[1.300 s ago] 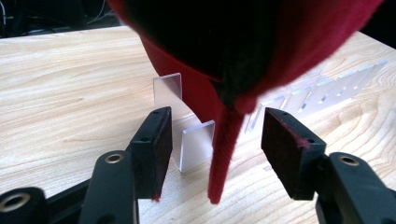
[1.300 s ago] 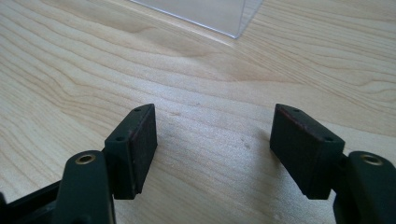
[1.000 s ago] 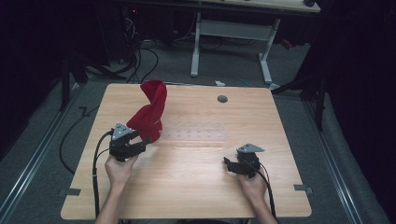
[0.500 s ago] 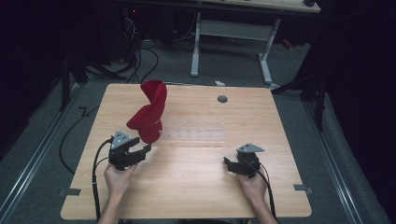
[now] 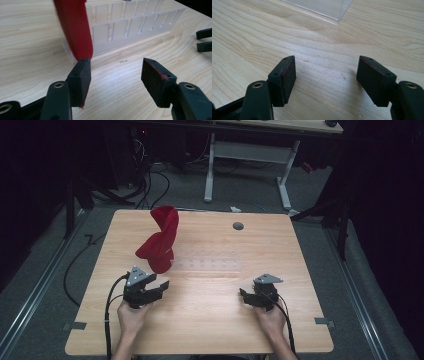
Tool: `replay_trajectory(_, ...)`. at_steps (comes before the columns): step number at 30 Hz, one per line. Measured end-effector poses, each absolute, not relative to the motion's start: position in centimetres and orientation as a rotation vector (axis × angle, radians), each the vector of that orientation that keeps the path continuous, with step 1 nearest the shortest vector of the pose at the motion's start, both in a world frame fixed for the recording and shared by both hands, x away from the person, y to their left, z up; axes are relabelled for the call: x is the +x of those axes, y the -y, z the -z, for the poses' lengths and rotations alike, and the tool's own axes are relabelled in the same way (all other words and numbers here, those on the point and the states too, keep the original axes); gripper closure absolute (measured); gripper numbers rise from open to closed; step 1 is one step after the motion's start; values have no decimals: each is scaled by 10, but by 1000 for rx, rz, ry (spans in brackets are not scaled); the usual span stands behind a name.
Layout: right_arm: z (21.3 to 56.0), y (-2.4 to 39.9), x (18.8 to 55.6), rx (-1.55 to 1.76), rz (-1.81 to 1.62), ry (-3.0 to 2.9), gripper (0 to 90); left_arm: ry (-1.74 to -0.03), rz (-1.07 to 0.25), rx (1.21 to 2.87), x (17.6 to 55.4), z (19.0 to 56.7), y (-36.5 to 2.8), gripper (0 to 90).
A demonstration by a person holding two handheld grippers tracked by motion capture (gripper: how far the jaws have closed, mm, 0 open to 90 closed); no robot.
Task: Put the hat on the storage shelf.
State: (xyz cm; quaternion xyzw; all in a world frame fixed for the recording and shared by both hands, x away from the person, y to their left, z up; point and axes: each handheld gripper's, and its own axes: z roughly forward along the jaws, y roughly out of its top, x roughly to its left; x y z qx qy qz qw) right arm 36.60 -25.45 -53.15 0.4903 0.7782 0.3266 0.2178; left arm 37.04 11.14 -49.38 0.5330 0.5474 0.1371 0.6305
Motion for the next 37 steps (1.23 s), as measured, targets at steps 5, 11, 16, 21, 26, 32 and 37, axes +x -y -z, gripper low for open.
replay_trajectory(5,531,254,366,1357,-905,-2155,320,-1256,-302,1237,367,500,-106,415)
replay_trajectory(11,531,255,366,1354,-904,-2156,320,-1261,-297,1267,364,509,-99,415)
replay_trajectory(16,531,255,366,1354,-904,-2156,320,-1278,-306,1289,363,518,-95,409)
replay_trajectory(21,531,255,366,1354,-904,-2156,320,-1292,-327,1322,363,527,-90,395)
replay_trajectory(26,531,255,366,1354,-904,-2156,320,-1306,-363,1372,364,537,-86,379)
replay_trajectory(32,531,254,366,1356,-904,-2156,320,-1319,-389,1400,364,545,-82,347)
replay_trajectory(37,532,254,366,1353,-906,-2157,320,-1311,-393,1421,363,546,-79,313)
